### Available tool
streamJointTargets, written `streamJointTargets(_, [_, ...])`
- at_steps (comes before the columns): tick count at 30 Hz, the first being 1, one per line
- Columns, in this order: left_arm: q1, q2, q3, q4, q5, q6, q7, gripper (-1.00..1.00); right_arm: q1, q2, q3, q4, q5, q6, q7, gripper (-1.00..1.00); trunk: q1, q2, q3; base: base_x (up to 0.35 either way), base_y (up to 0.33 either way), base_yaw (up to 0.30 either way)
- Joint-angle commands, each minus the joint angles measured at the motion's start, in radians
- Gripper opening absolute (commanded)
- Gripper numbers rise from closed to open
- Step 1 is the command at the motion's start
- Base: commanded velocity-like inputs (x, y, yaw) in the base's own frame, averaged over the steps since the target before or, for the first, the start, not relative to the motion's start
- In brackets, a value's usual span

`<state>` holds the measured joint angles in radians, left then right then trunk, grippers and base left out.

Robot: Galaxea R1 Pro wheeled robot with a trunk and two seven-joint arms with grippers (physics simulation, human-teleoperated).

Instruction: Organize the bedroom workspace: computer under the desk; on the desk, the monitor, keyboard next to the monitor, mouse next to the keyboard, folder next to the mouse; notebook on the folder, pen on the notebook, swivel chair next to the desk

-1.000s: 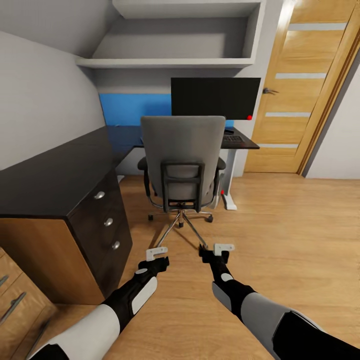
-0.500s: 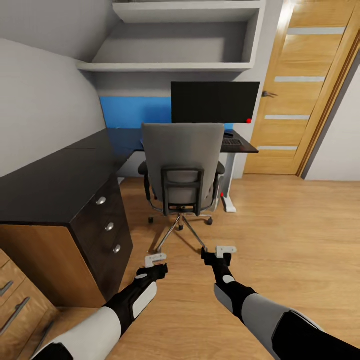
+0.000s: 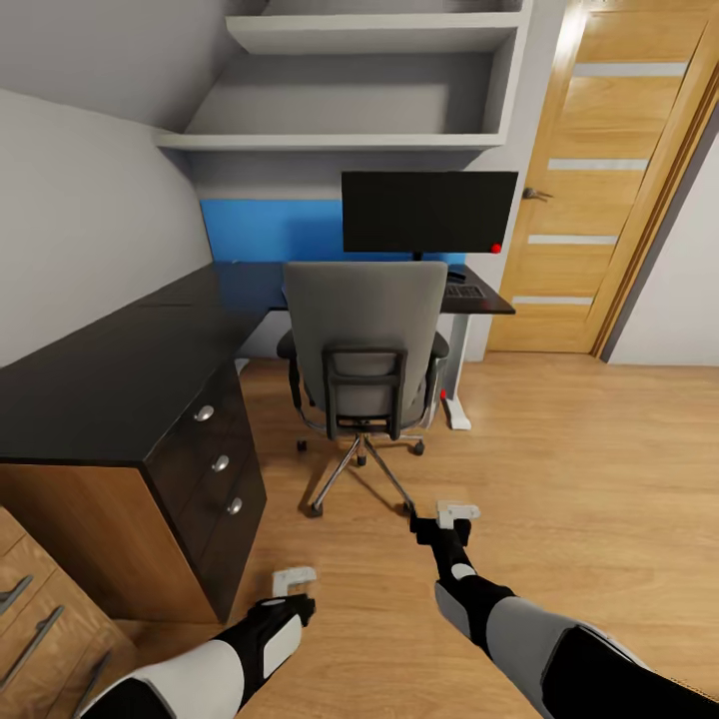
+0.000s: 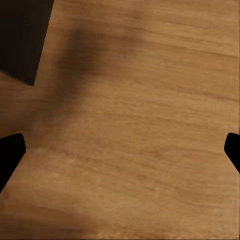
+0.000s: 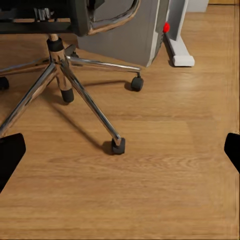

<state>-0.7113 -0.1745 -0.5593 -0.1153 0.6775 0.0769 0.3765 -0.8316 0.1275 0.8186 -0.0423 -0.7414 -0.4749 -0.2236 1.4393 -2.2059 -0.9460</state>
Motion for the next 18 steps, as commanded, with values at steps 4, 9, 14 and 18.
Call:
streamJointTargets(4, [0.0,0.0,-0.003,0.059,0.004,-0.01,0.007,1.0,0.067,-0.001,0.01,0.021,-0.002,-0.086,-0.006,1.0,-0.016,0.028,0.012,0.0,0.0,0.0])
streamJointTargets(9, [0.004,0.0,0.0,0.085,0.005,-0.029,0.006,1.0,0.177,-0.005,0.008,0.039,-0.003,-0.193,-0.006,1.0,-0.035,0.063,0.028,0.0,0.0,0.0])
streamJointTargets(14, [0.048,0.0,-0.001,0.09,0.004,-0.049,0.006,1.0,0.256,-0.012,0.008,0.048,-0.006,-0.246,-0.007,1.0,-0.054,0.098,0.043,0.0,0.0,0.0])
streamJointTargets(18, [0.105,0.0,-0.001,0.092,0.003,-0.132,0.007,1.0,0.324,-0.016,0.009,0.05,-0.006,-0.298,-0.006,1.0,-0.069,0.126,0.056,0.0,0.0,0.0])
